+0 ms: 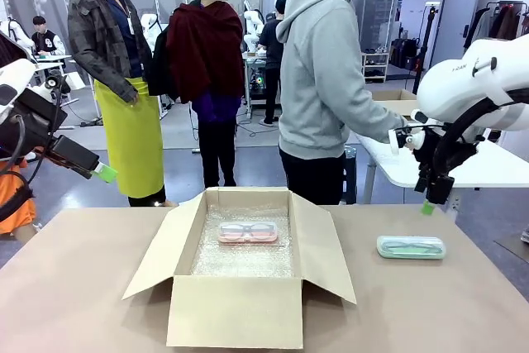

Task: Pack the glasses set securely to prepare it for shipping.
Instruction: Put the Glasses case from the right side of the table into the Package Box.

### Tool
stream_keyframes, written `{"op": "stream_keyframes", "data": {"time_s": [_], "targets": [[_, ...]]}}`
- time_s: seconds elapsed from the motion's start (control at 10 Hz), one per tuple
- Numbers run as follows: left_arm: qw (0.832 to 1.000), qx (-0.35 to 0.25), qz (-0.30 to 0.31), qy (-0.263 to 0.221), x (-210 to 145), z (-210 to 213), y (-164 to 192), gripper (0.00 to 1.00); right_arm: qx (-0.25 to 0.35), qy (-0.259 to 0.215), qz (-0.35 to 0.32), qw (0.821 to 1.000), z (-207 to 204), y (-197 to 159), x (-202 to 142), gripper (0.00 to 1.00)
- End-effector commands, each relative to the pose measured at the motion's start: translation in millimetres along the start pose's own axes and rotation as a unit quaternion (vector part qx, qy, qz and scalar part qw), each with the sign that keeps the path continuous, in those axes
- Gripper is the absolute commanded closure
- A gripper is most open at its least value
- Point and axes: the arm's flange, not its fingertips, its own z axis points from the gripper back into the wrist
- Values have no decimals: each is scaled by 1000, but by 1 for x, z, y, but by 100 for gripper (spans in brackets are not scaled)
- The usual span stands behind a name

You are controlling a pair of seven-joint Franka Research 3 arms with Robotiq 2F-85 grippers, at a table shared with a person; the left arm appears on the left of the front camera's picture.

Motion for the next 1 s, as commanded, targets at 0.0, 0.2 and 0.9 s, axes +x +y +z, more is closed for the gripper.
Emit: {"op": "stream_keyframes", "data": {"time_s": [0.0, 0.2, 0.9], "targets": [[1000, -9, -1, -9, 0, 1, 1, 0, 13, 19, 61, 998, 4, 11, -1, 0], [1000, -9, -1, -9, 0, 1, 1, 0, 11, 5, 37, 999, 0, 5, 2, 0], [1000, -9, -1, -9, 0, 1, 1, 0, -4, 65, 37, 997, -66, -13, 2, 0]]}}
